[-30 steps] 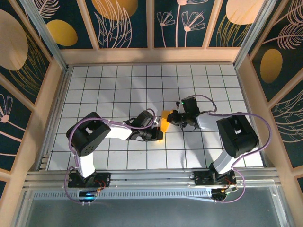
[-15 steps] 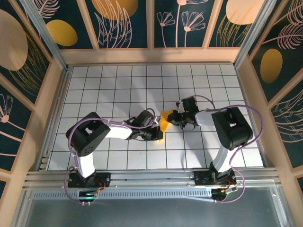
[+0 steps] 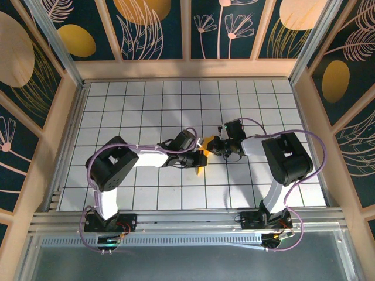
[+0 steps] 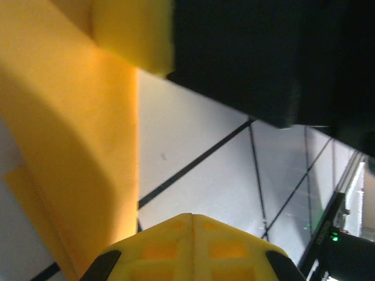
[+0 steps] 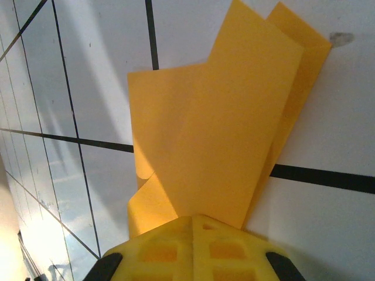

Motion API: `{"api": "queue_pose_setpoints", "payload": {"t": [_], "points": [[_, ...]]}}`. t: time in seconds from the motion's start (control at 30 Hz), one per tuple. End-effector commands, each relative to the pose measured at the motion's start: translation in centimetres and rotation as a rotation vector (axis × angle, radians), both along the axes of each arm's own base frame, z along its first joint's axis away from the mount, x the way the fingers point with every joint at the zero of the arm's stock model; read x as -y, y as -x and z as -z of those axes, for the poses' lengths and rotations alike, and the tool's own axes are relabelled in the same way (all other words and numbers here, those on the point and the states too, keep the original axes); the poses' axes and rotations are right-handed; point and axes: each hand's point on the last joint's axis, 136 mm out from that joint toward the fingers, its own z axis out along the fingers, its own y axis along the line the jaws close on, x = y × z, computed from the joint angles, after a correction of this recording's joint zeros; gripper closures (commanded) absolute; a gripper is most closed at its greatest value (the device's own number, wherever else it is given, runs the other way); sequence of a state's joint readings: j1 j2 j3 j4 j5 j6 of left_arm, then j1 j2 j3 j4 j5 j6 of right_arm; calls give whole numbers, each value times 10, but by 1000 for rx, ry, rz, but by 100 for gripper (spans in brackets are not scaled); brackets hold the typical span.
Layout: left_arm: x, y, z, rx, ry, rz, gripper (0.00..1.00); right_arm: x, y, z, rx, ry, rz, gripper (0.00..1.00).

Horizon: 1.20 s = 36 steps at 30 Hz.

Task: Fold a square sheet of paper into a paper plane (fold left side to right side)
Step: Fold the wing for the fifth time at the center of the table.

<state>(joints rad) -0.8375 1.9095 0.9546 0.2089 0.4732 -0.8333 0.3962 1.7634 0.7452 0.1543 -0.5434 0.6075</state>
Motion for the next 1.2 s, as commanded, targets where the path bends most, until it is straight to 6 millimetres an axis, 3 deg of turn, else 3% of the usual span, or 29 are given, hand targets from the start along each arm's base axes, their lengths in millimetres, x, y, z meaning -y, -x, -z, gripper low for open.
{"api": "queue_pose_setpoints", "payload": {"t": [0.0, 0.3, 0.73, 1.17], "points": [[-6, -1, 15, -3, -50, 7, 100, 19, 17, 31, -80, 109, 26, 100], [-14, 3, 26, -11, -98, 12, 100, 20, 16, 33, -88, 120, 26, 100], [-33, 37, 36, -12, -145, 107, 100, 27, 12, 35, -92, 137, 33, 100], [-51, 52, 36, 59, -203, 227, 100, 30, 14, 39, -102, 143, 35, 100]]}}
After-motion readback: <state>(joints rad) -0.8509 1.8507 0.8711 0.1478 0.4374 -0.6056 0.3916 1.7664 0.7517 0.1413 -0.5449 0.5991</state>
